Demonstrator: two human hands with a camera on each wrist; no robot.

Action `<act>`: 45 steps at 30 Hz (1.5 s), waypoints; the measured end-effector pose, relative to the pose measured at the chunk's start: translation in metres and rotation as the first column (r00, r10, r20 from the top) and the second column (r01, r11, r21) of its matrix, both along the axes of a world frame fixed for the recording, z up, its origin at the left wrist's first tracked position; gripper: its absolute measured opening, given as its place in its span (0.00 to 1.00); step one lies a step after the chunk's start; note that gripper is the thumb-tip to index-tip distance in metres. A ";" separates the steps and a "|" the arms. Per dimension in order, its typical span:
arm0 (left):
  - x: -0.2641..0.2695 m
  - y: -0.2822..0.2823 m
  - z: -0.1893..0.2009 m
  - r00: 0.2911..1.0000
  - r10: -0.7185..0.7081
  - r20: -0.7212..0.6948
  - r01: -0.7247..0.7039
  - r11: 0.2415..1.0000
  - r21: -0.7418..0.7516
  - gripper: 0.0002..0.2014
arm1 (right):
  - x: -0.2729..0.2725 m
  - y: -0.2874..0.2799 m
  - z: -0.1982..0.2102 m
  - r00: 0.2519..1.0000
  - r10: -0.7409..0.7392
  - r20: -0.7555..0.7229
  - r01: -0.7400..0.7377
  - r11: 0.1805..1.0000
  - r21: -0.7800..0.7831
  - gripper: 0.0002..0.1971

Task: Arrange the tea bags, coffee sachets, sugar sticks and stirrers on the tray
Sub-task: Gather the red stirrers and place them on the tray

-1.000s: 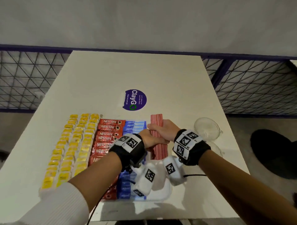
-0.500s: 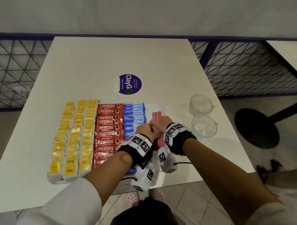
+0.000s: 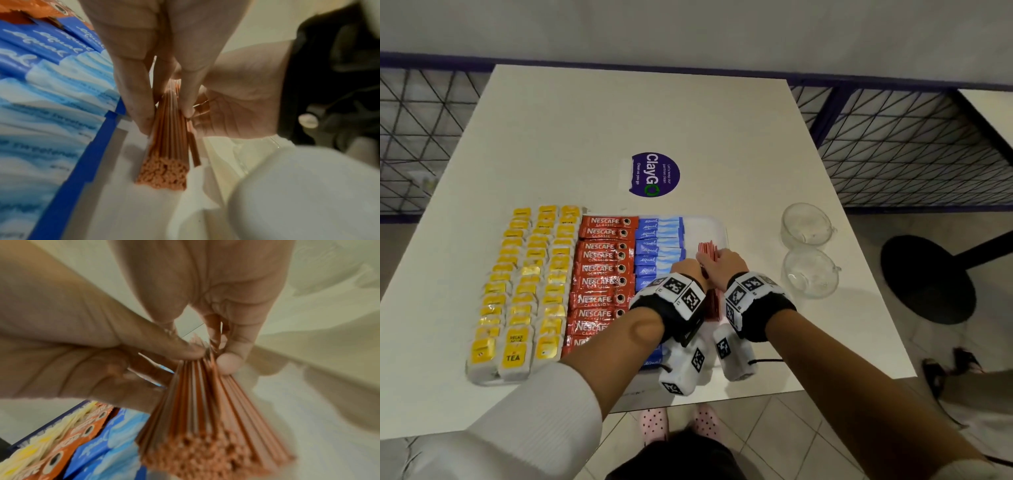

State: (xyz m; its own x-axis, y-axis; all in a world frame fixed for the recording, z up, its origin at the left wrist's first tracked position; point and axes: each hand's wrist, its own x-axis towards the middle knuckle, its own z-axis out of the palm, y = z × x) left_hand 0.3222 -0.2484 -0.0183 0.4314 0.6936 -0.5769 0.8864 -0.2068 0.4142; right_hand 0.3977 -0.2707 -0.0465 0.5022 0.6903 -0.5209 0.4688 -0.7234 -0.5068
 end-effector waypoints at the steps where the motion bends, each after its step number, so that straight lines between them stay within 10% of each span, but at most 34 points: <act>1: 0.000 0.000 -0.001 1.000 -0.003 -0.011 0.003 1.000 0.002 0.18 | 0.001 -0.002 0.001 1.000 0.004 0.002 -0.004 1.000 0.002 0.24; 27: -0.001 -0.005 -0.003 0.995 0.029 -0.095 -0.019 0.995 0.098 0.09 | 0.016 -0.029 0.013 0.977 0.163 0.135 -0.150 0.983 -0.102 0.18; 45: -0.007 0.001 -0.011 0.998 0.017 -0.058 -0.010 0.995 0.104 0.12 | 0.023 -0.046 0.005 1.000 0.012 -0.005 -0.012 1.000 -0.007 0.22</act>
State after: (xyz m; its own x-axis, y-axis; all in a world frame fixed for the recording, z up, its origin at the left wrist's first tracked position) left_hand 0.3152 -0.2476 -0.0291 0.3889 0.7565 -0.5258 0.9117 -0.2337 0.3380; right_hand 0.4210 -0.3163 -0.0413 0.4910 0.6927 -0.5283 0.4748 -0.7212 -0.5044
